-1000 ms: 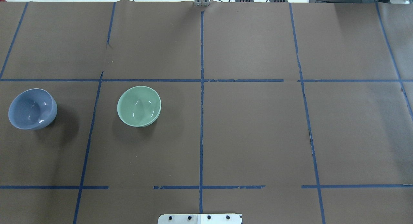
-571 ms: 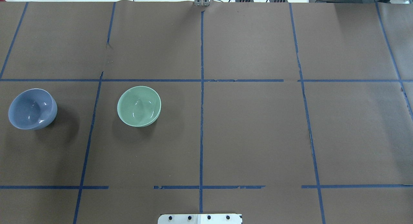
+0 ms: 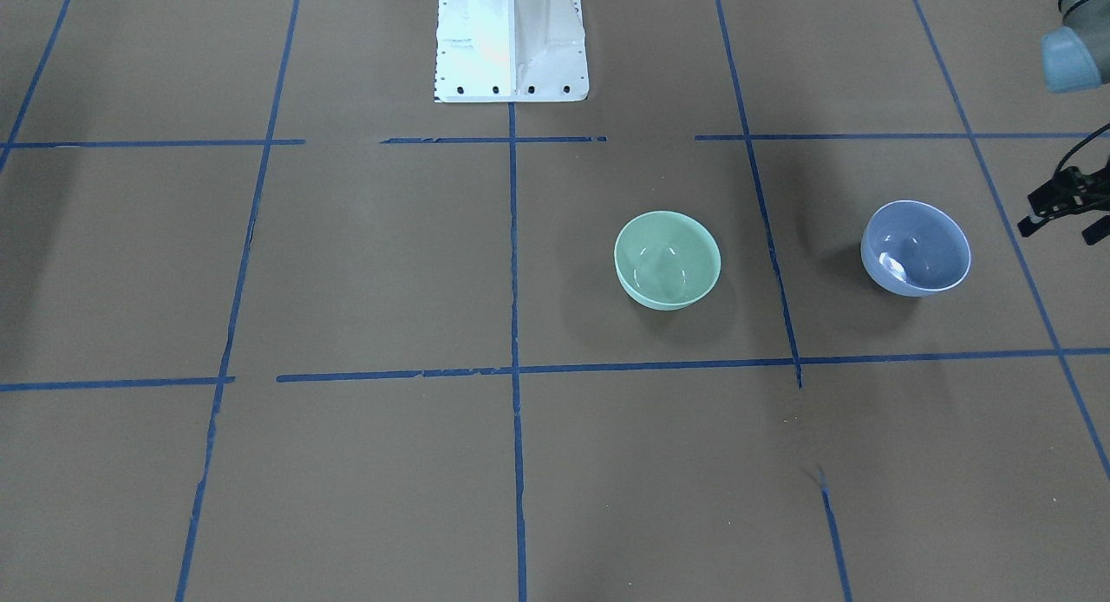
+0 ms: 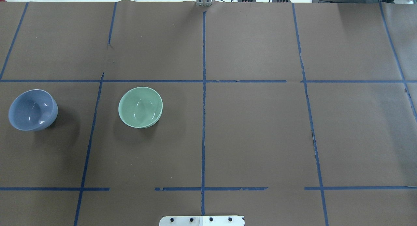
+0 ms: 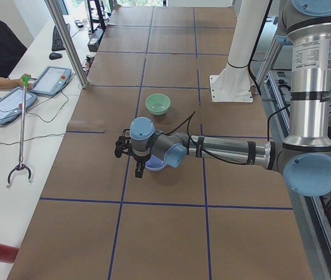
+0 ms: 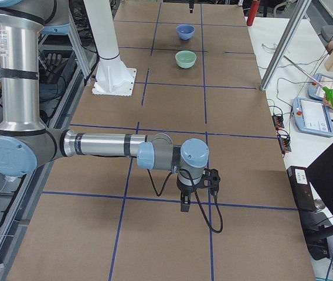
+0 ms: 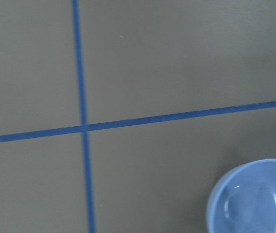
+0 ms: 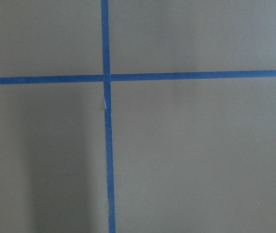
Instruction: Stack blue bowl on green bowl
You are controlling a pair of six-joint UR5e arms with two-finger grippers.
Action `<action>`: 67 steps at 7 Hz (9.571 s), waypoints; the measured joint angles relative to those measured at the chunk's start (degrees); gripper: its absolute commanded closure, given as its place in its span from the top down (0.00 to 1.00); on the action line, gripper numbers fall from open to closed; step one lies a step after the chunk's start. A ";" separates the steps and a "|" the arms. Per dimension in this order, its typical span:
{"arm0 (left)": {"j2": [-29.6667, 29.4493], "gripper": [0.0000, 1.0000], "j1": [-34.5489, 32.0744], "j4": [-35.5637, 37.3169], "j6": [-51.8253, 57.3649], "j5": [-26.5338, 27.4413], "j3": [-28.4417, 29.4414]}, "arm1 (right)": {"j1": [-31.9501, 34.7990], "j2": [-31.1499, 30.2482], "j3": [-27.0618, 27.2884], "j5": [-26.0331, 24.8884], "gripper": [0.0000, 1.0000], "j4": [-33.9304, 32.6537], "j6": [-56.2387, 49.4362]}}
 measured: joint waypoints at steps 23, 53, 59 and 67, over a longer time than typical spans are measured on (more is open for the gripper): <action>-5.11 0.00 -1.08 35.06 5.25 0.63 -23.38 | 0.03 0.00 0.00 0.00 1.00 0.00 0.00; -14.22 1.00 6.64 17.98 1.91 8.13 -12.30 | -0.03 0.00 0.00 0.00 1.00 0.00 0.00; 2.87 1.00 -16.71 19.77 35.46 1.34 -2.79 | 0.03 0.00 0.00 0.00 1.00 0.00 0.00; 3.52 1.00 -18.09 20.24 36.53 0.63 -0.70 | 0.00 0.00 0.00 0.00 1.00 0.00 0.00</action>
